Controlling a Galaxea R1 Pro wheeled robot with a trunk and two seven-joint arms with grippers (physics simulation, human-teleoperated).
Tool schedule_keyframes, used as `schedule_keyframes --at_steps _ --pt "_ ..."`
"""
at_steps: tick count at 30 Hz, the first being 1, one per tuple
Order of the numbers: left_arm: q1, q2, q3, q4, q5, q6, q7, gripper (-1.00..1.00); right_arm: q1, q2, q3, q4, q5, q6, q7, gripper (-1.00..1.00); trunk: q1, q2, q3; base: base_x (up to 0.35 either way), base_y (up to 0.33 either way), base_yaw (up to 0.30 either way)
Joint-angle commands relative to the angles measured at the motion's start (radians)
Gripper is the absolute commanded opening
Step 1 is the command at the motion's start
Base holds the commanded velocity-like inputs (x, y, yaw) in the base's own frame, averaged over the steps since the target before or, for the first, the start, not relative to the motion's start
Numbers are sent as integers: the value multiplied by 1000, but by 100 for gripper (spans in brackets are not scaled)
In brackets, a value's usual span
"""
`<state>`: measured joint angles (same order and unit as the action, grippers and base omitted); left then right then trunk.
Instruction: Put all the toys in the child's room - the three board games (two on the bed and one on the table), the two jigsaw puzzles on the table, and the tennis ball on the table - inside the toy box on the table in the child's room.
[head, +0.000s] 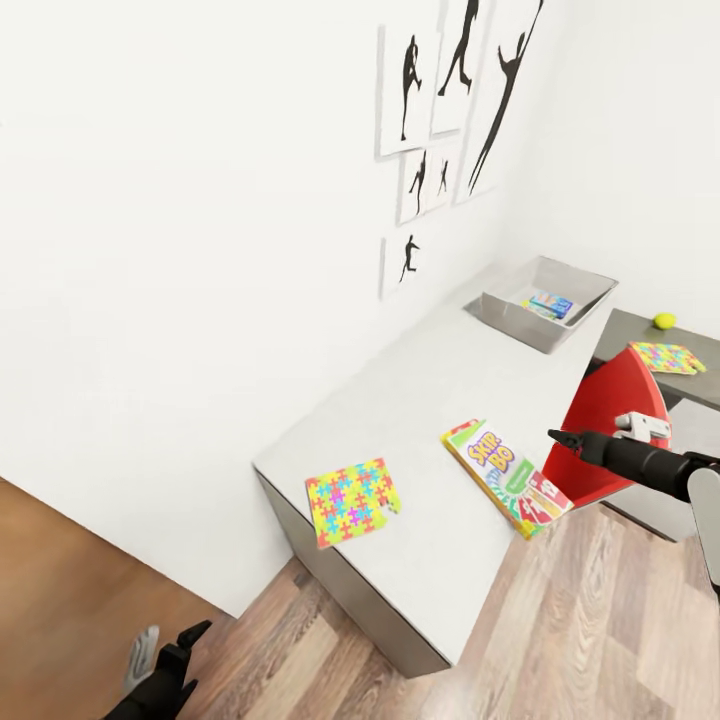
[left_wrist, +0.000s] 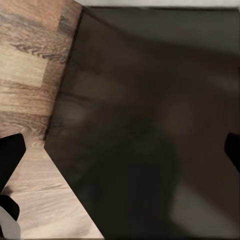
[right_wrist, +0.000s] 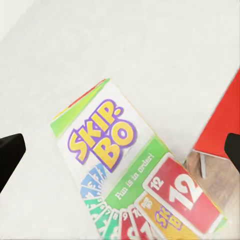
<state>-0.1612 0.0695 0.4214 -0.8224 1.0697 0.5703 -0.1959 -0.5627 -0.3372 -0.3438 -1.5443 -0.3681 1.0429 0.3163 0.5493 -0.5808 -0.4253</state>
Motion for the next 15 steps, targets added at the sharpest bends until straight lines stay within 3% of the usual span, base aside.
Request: schedule_keyframes --at_steps 1,7,15 --pt "0 0 3 4 3 7 -2 100 0 -1 -4 9 9 4 11 100 0 -1 -1 0 26 -271" --pt "0 0 4 13 3 7 -2 100 1 -4 -27 28 10 4 11 100 0 -1 -1 0 15 -255" --pt "0 0 3 18 2 -2 -2 100 2 -5 -75 36 9 4 13 100 0 -1 -1 0 6 -131"
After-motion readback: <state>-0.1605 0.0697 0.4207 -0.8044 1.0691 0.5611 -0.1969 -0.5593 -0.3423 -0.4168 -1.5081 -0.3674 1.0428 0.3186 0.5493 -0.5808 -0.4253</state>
